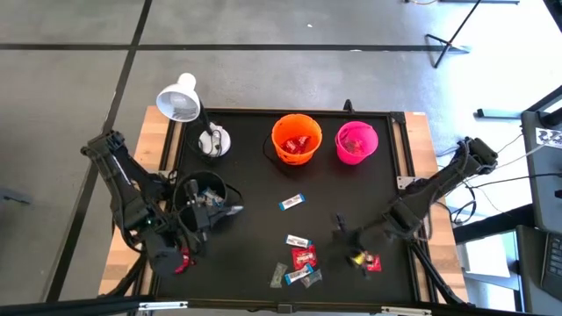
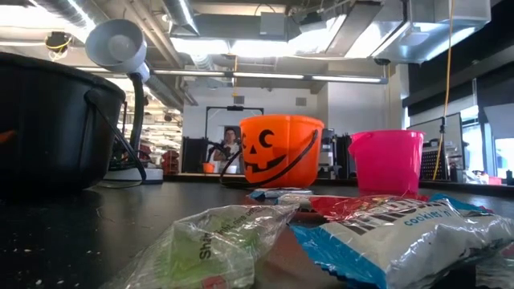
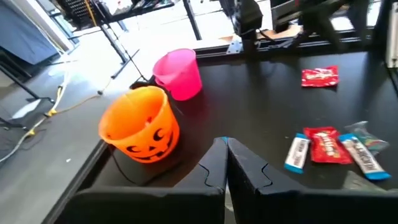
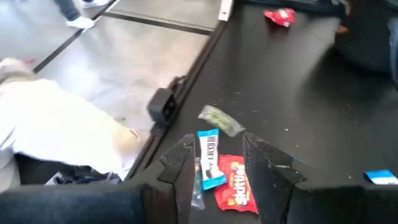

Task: Sort candy
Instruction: Put the white candy into the black bucket

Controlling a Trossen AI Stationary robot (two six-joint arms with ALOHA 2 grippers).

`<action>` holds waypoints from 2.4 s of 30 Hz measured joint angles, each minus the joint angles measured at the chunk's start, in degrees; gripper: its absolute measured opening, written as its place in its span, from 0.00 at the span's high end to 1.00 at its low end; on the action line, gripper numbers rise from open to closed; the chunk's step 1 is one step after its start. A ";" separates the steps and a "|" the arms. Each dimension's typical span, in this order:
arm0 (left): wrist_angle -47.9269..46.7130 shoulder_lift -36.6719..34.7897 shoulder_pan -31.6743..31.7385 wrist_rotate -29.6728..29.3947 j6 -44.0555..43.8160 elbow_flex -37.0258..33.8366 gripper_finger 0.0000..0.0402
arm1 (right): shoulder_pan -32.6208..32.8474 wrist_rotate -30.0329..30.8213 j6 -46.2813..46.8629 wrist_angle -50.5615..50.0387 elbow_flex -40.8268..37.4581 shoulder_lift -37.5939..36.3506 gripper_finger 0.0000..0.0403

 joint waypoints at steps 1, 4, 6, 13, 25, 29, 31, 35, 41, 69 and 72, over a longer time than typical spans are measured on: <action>0.01 -0.19 0.39 0.01 0.60 0.00 1.00 | 0.62 0.02 -0.66 -0.20 0.00 -0.47 0.67; 0.16 -0.51 1.47 0.05 1.96 0.00 1.00 | 2.43 1.03 -0.82 -2.66 0.00 -2.47 0.67; 0.16 -0.54 2.23 0.09 3.07 0.00 1.00 | 3.45 2.92 -0.74 -5.32 0.00 -3.85 0.67; 0.53 -0.51 4.41 1.00 5.69 0.00 1.00 | 7.37 3.29 14.56 -19.37 -0.16 -4.47 0.67; 0.62 -0.51 6.06 3.54 8.76 0.00 1.00 | 5.11 30.09 3.67 -8.52 0.23 -4.12 0.67; 0.60 -0.61 6.02 3.48 8.74 0.00 1.00 | 0.85 33.71 3.61 -2.83 0.33 -4.14 0.67; 0.62 -0.69 6.01 3.58 8.71 0.00 1.00 | -0.79 33.29 3.71 -2.09 0.33 -4.14 0.67; 0.69 -0.69 5.99 3.75 8.73 0.00 1.00 | -3.31 30.37 3.72 -2.21 0.33 -4.14 0.67; 1.05 -0.69 5.99 4.99 8.71 0.00 1.00 | -5.82 25.43 3.79 -2.77 0.33 -4.12 0.67; 1.89 -0.69 5.42 6.82 9.28 0.00 1.00 | -5.72 20.49 3.79 -2.72 0.33 -4.12 0.67; 1.93 -0.69 5.42 7.04 9.28 0.00 1.00 | -5.74 20.49 3.79 -2.72 0.33 -4.12 0.67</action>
